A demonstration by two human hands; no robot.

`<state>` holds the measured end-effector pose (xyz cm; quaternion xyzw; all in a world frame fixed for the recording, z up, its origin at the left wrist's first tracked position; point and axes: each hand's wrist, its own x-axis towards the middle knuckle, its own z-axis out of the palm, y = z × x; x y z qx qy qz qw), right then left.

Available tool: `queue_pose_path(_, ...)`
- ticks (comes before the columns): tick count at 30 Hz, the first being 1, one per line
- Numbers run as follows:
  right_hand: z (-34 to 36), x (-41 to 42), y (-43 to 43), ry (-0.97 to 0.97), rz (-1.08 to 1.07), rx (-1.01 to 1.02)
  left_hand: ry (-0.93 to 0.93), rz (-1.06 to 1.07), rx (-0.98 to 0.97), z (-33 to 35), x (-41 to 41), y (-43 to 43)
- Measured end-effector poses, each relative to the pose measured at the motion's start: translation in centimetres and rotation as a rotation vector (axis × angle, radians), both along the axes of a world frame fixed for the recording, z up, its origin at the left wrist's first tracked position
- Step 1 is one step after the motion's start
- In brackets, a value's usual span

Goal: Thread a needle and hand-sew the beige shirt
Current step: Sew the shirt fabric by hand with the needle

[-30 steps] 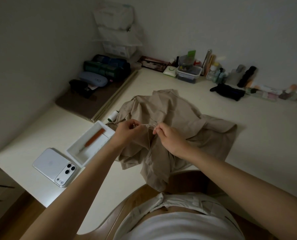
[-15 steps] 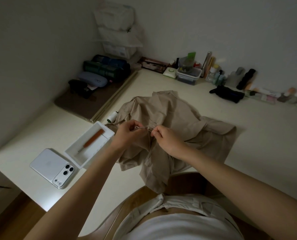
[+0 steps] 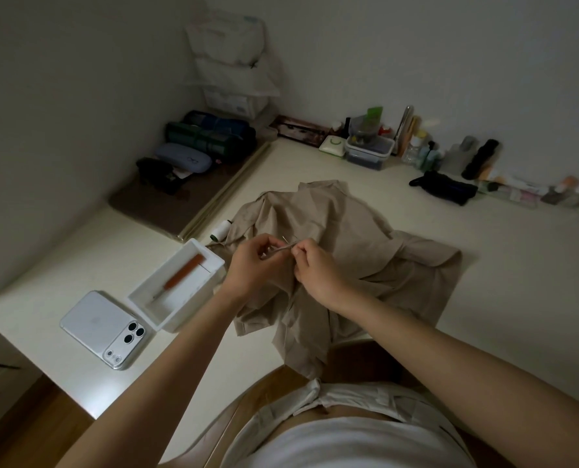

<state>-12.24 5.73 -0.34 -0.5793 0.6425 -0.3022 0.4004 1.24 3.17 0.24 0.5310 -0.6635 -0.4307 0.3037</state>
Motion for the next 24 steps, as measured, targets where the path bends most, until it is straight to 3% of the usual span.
queue_pose_path(7,0.4,-0.9,0.6,-0.065,0.122,0.035,0.011,0.063,-0.025,0.2,0.6,-0.6)
queue_pose_path(14,1.6,-0.5,0.5,-0.213,0.081,0.052,0.055,0.06,-0.029,0.5,0.1,-0.6)
queue_pose_path(24,3.0,-0.5,0.2,-0.623,0.03,0.321,0.117,0.073,0.002,1.2,0.3,-0.8)
